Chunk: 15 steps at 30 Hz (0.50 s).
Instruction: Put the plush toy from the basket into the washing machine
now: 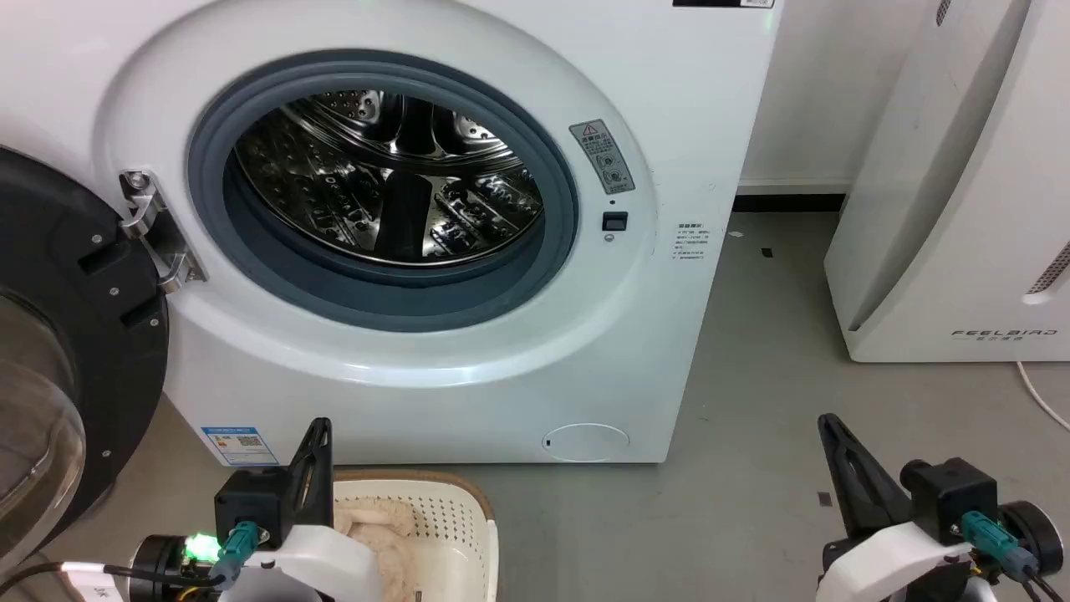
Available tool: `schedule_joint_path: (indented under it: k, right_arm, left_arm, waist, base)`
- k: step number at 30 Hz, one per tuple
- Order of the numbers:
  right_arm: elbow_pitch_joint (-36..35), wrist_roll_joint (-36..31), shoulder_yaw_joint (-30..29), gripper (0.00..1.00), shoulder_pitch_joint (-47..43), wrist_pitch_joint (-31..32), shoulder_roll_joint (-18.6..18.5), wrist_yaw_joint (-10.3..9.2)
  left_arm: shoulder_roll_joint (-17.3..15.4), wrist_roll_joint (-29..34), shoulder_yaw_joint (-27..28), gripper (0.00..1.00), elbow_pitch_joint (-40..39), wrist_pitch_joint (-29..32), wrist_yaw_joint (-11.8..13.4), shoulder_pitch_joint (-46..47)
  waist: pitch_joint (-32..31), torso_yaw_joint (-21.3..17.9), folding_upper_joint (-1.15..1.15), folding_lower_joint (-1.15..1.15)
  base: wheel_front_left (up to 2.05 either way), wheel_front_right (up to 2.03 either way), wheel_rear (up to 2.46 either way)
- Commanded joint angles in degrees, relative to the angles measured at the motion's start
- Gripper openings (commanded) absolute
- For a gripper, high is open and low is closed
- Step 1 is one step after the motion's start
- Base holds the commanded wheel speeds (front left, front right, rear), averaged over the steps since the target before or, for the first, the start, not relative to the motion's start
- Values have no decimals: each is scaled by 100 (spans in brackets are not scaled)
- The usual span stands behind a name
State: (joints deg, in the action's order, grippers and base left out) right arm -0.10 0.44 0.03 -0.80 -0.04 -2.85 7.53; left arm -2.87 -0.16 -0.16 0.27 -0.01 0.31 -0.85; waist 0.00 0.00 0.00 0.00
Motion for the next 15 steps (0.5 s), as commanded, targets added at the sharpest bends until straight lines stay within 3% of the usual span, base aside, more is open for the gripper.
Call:
schedule_joint_path:
  k: [1, 15]
  right_arm:
    - [10, -44, -3, 0, 80, 4, -3, -4]
    - [10, -44, -3, 0, 80, 4, -3, -4]
  left_arm:
    - [0, 16, 16, 0, -27, 1, -31, 85]
    - [0, 16, 16, 0, -27, 1, -31, 85]
  waist:
    - [0, 0, 0, 0]
    - [0, 0, 0, 0]
  base:
    - [0, 0, 0]
    - [0, 0, 0]
